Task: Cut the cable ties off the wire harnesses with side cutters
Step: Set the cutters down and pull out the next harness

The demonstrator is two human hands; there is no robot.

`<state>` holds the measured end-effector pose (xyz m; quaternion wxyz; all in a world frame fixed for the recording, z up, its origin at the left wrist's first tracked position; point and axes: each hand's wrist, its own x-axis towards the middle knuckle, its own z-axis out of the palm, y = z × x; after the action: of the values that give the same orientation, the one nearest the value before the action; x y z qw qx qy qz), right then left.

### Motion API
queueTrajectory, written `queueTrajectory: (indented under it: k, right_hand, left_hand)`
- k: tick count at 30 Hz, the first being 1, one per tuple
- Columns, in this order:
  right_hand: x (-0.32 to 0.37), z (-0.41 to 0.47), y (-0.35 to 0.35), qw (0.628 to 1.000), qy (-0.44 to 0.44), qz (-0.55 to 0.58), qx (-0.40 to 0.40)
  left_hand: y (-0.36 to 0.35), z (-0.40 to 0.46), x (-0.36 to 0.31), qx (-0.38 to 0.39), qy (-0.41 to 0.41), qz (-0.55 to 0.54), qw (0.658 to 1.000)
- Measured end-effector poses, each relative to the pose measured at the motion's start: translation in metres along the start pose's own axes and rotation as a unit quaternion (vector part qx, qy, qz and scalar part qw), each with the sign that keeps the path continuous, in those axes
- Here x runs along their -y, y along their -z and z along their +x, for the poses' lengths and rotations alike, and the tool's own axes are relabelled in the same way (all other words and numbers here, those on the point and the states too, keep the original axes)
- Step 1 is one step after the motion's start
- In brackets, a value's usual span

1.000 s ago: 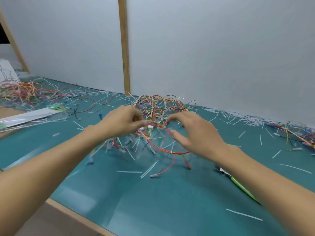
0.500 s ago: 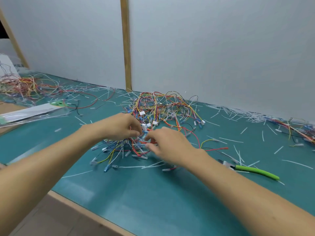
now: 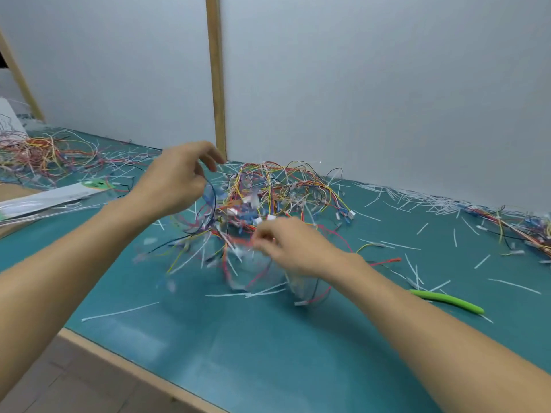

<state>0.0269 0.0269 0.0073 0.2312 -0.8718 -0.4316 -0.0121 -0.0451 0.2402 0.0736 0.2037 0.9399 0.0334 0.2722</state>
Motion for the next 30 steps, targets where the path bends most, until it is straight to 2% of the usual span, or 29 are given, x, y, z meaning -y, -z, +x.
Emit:
queueTrajectory:
  k: [1, 2, 3, 6, 8, 9, 10, 12, 13, 14, 15, 17, 19, 21, 23, 25, 26, 28, 30]
  right_hand:
    - [-0.006, 0.001, 0.003, 0.992, -0.024, 0.085, -0.094]
    - [-0.014, 0.003, 0.005, 0.959, -0.063, 0.171, -0.215]
    - [-0.020, 0.006, 0.008, 0.929, -0.094, 0.233, -0.270]
    - [-0.018, 0.002, 0.003, 0.919, -0.142, 0.323, -0.178]
    - [-0.017, 0.000, 0.003, 0.849, -0.208, 0.416, -0.250]
    - [-0.020, -0.002, 0.004, 0.830, -0.234, 0.424, -0.277]
    - [-0.024, -0.005, 0.005, 0.853, -0.239, 0.389, -0.253]
    - [-0.026, -0.016, 0.007, 0.939, -0.218, 0.250, -0.096]
    - [-0.028, -0.022, 0.005, 0.955, -0.218, 0.195, -0.039]
    - [-0.030, -0.027, 0.007, 0.962, -0.222, 0.156, -0.020]
    - [-0.031, -0.031, 0.011, 0.967, -0.221, 0.116, -0.041]
    - [-0.028, -0.033, 0.017, 0.973, -0.201, 0.046, -0.109]
    - [-0.014, -0.035, 0.020, 0.982, -0.142, 0.021, -0.121]
    - [-0.001, -0.035, 0.013, 0.993, -0.082, -0.036, -0.073]
    - [0.000, -0.030, 0.007, 0.993, -0.068, -0.088, -0.025]
    - [-0.002, -0.024, 0.004, 0.993, -0.071, -0.093, 0.006]
    - [0.000, -0.022, 0.003, 0.994, -0.065, -0.078, 0.026]
    - [0.011, -0.021, -0.005, 0.997, -0.057, -0.031, 0.049]
    - [0.017, -0.020, -0.011, 0.999, -0.045, 0.009, 0.001]
  left_hand:
    - [0.001, -0.001, 0.000, -0.002, 0.001, 0.010, 1.000]
    - [0.001, -0.003, 0.001, -0.021, 0.003, 0.009, 1.000]
    - [0.000, -0.005, 0.001, -0.059, 0.007, -0.012, 0.998]
    - [-0.007, -0.004, -0.008, -0.142, 0.034, -0.127, 0.981]
    - [-0.013, -0.002, -0.014, -0.136, 0.056, -0.163, 0.976]
    - [-0.017, -0.003, -0.014, -0.106, 0.064, -0.154, 0.980]
    - [-0.022, -0.005, -0.013, -0.053, 0.068, -0.125, 0.988]
    - [-0.033, -0.010, -0.011, 0.115, 0.055, -0.030, 0.991]
    - [-0.037, -0.014, -0.010, 0.197, 0.041, 0.014, 0.979]
    - [-0.041, -0.016, -0.009, 0.257, 0.025, 0.046, 0.965]
    - [-0.045, -0.018, -0.009, 0.288, 0.009, 0.070, 0.955]
    - [-0.051, -0.018, -0.011, 0.273, -0.025, 0.114, 0.955]
    - [-0.054, -0.016, -0.017, 0.223, -0.064, 0.150, 0.961]
    - [-0.053, -0.012, -0.023, 0.175, -0.077, 0.144, 0.971]
    - [-0.047, -0.008, -0.029, 0.127, -0.078, 0.119, 0.982]
    - [-0.042, -0.005, -0.035, 0.101, -0.068, 0.099, 0.988]
    - [-0.041, -0.004, -0.037, 0.114, -0.051, 0.085, 0.989]
    - [-0.042, -0.004, -0.038, 0.191, -0.004, 0.017, 0.981]
    - [-0.044, -0.004, -0.032, 0.239, 0.059, -0.073, 0.966]
